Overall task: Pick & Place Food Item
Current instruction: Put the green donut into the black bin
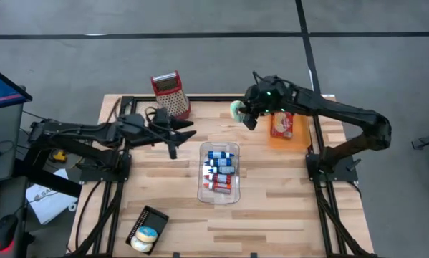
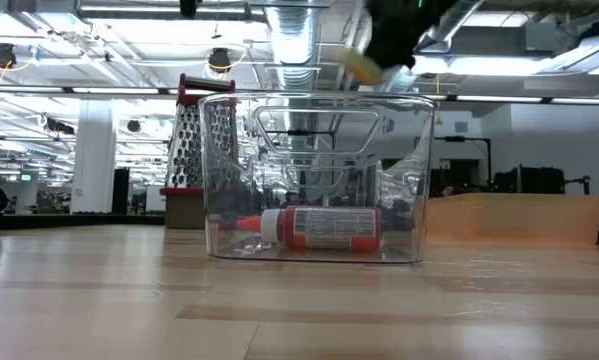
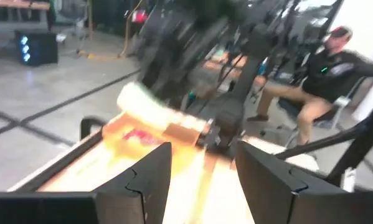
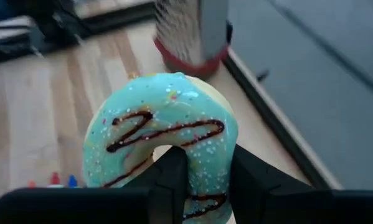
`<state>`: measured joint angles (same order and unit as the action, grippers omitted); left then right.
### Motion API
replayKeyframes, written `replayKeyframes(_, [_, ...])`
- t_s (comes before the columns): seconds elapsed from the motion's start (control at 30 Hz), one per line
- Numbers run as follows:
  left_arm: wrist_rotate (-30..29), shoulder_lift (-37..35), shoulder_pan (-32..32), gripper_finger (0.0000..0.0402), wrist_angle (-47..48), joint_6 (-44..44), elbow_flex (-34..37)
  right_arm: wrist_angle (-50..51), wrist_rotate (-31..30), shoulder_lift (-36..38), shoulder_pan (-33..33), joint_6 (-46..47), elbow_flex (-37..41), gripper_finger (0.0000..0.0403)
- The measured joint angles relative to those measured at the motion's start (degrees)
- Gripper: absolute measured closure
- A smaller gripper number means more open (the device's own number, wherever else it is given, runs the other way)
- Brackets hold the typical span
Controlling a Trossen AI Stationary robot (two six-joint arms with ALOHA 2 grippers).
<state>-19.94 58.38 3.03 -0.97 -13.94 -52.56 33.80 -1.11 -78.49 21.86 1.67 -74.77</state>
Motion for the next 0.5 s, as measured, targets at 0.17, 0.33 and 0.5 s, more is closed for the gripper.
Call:
replayKeyframes(0.17, [0.2, 5.7, 0.0, 0.0213, -10.2, -0.5, 0.3, 0.2, -6.6, 0.2, -7.4, -2.0, -5.9, 0.0315])
replayKeyframes(0.33, [0.3, 12.8, -1.8, 0.0163, -20.6, -2.1, 0.4, 1.4, -13.1, -3.8, -12.0, -4.1, -11.3, 0.0298])
replayKeyframes(0.5, [0.2, 15.9, -3.7, 0.0132, -26.6, -6.6, 0.3, 4.5, -15.9, -8.0, -13.2, -5.4, -16.2, 0.0285])
